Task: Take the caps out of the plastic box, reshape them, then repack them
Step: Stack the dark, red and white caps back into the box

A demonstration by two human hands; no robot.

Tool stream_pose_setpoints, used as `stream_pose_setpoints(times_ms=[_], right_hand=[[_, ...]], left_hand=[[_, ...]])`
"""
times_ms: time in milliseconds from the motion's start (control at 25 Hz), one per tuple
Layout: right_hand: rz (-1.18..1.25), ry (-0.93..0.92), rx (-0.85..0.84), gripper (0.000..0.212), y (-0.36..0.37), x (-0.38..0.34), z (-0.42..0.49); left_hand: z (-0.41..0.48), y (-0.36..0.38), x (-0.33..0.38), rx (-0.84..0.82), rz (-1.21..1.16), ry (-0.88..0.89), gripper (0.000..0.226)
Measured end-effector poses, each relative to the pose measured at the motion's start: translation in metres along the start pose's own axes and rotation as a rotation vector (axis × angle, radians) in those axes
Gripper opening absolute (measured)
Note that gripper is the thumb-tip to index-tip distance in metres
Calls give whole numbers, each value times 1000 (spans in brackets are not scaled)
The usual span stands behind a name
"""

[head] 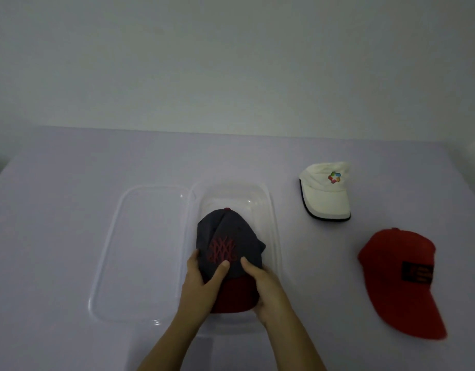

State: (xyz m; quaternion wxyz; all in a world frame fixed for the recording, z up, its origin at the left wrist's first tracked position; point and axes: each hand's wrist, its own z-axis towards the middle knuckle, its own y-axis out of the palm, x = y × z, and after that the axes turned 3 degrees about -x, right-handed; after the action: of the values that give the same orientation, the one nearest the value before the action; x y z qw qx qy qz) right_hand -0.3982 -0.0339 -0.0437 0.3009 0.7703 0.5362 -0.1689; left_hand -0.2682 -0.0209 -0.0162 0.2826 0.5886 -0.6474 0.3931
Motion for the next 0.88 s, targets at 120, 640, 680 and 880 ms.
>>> stream_pose_setpoints(times_ms=[120, 640, 680, 880], right_hand=[[-216, -43, 114, 59, 2, 8, 0], [-806, -252, 49, 62, 11, 15, -20], [-830, -240, 25, 62, 9, 12, -22], [-836, -348, -34, 61, 3, -8, -52]], left_hand=[[2, 1, -4, -11, 99, 45, 86], [1, 2, -13, -69, 269, 92, 91], [0, 1, -12, -78, 267, 84, 90], [-11, 4, 15, 7, 342, 162, 74]])
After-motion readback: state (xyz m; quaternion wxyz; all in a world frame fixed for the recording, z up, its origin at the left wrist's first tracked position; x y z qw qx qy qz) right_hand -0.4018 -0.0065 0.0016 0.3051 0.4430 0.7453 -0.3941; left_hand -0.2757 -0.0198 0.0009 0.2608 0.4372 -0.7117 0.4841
